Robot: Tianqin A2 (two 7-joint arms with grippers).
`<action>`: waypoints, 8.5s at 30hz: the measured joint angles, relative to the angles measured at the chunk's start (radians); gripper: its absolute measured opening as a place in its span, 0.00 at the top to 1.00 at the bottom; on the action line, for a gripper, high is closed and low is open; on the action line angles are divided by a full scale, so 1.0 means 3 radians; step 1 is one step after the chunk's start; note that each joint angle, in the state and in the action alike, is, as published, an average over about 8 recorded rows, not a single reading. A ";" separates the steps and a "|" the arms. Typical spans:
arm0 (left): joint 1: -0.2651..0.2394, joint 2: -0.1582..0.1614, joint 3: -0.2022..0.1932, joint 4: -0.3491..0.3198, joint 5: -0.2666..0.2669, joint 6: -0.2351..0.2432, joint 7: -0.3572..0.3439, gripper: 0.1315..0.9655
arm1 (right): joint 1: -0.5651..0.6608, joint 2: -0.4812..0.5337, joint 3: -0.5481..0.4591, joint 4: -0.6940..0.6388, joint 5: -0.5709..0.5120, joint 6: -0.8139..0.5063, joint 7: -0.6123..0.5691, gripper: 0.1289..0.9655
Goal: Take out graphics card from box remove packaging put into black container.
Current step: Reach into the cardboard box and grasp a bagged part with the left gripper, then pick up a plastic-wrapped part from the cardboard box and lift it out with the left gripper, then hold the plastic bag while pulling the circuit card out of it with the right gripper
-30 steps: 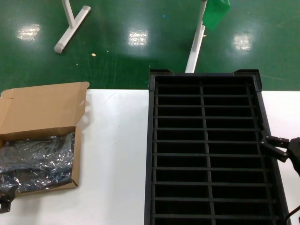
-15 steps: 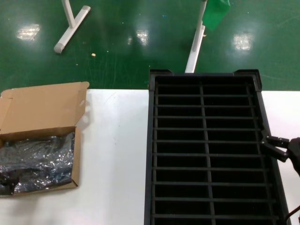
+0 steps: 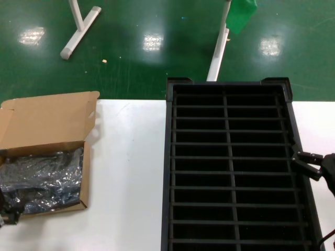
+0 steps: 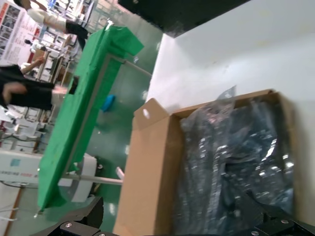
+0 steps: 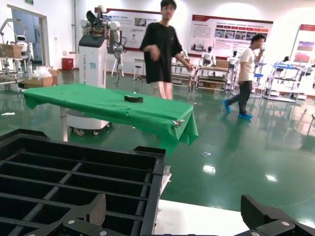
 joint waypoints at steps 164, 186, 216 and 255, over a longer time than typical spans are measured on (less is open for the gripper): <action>0.0846 -0.1055 -0.0626 -0.1810 -0.0088 0.0638 -0.1075 0.99 | 0.0000 0.0000 0.0000 0.0000 0.0000 0.0000 0.0000 0.00; -0.0441 -0.1281 0.0775 -0.2089 0.0376 0.0740 -0.1854 0.99 | -0.0032 -0.0053 0.0202 0.0000 0.0143 -0.0337 -0.0147 0.00; 0.0149 -0.1391 0.0330 -0.2339 0.0114 0.0693 -0.1661 0.99 | 0.0060 0.0327 0.0371 -0.0430 0.1168 -0.3100 -0.1325 0.32; -0.0206 -0.1237 0.0902 -0.2486 0.0455 0.0512 -0.1963 0.99 | 0.0071 0.0465 0.0000 -0.0112 0.1343 -0.3302 -0.0919 0.98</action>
